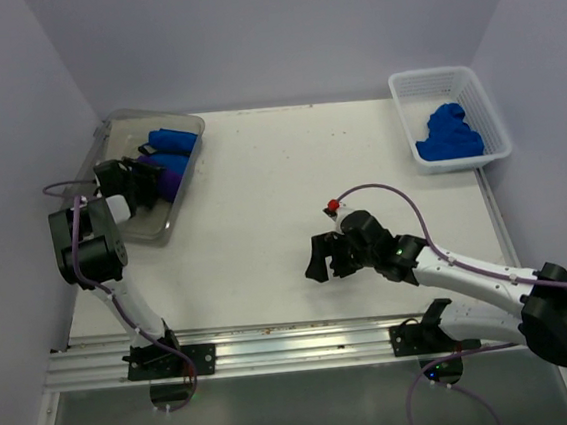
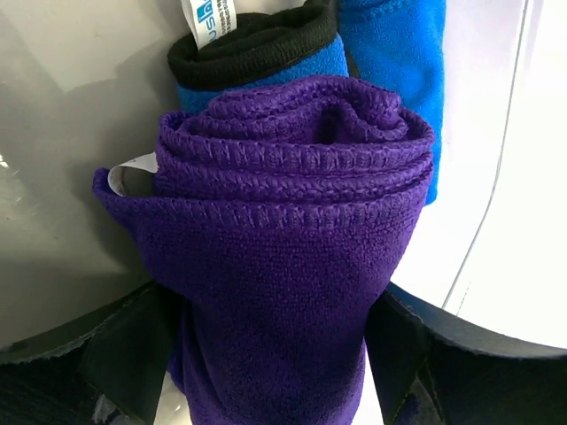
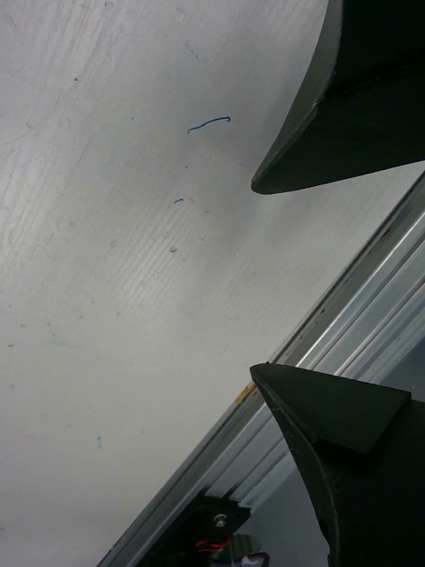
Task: Roll the towels
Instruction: Place the rolled towel into the container
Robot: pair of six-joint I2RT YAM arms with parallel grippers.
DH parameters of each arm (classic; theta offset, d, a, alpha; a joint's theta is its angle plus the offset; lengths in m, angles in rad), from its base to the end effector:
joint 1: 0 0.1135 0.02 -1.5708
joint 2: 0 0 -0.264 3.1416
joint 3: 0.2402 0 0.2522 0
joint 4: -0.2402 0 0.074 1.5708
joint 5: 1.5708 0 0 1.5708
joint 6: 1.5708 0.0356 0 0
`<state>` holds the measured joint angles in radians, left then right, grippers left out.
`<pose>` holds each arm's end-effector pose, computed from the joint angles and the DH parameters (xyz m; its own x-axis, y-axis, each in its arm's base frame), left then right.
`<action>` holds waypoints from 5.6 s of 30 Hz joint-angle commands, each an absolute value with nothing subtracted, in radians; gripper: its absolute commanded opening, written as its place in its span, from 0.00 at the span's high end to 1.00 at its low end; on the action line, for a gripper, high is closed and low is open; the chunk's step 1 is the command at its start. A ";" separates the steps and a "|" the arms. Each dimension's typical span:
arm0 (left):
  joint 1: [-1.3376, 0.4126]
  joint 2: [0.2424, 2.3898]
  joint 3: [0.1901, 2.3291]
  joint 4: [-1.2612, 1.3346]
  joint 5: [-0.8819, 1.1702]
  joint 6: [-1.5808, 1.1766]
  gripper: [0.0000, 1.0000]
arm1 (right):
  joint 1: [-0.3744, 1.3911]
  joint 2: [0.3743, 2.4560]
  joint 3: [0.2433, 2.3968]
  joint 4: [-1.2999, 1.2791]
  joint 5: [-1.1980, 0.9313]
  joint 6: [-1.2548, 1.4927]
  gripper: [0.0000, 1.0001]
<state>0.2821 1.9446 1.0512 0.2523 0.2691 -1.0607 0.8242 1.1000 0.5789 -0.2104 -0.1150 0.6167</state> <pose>0.3902 0.1032 0.1412 -0.2249 -0.9411 -0.2525 -0.5324 0.3358 -0.7771 0.1491 0.1672 0.2058 -0.8253 -0.0460 -0.5628 -0.3798 0.7828 0.4929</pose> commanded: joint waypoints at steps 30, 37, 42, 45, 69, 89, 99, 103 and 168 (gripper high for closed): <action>0.291 1.691 1.169 -0.229 0.153 -0.833 0.01 | 0.822 1.045 0.581 -0.176 -0.115 0.630 0.18; 0.291 1.750 1.224 -0.241 0.147 -0.822 0.17 | 0.824 1.045 0.580 -0.170 -0.117 0.632 0.18; 0.295 1.787 1.192 -0.189 0.138 -0.847 0.26 | 0.822 1.037 0.575 -0.173 -0.110 0.635 0.18; 0.295 1.838 1.209 -0.218 0.127 -0.851 0.27 | 0.822 1.032 0.575 -0.181 -0.106 0.635 0.18; 0.339 1.778 1.052 -0.170 0.107 -1.060 0.11 | 0.825 1.012 0.572 -0.190 -0.095 0.637 0.18; 0.331 1.589 1.031 -0.267 0.101 -0.835 0.61 | 0.822 1.005 0.601 -0.207 -0.061 0.634 0.18; 0.268 1.776 1.117 -0.206 0.193 -0.873 0.85 | 0.824 1.008 0.609 -0.213 -0.051 0.637 0.18; 0.252 1.864 1.184 -0.206 0.210 -0.896 0.85 | 0.822 0.993 0.607 -0.232 -0.038 0.638 0.18; 0.216 1.531 1.296 -0.638 0.106 -0.491 0.41 | 0.787 0.949 0.803 -0.541 0.346 0.560 0.14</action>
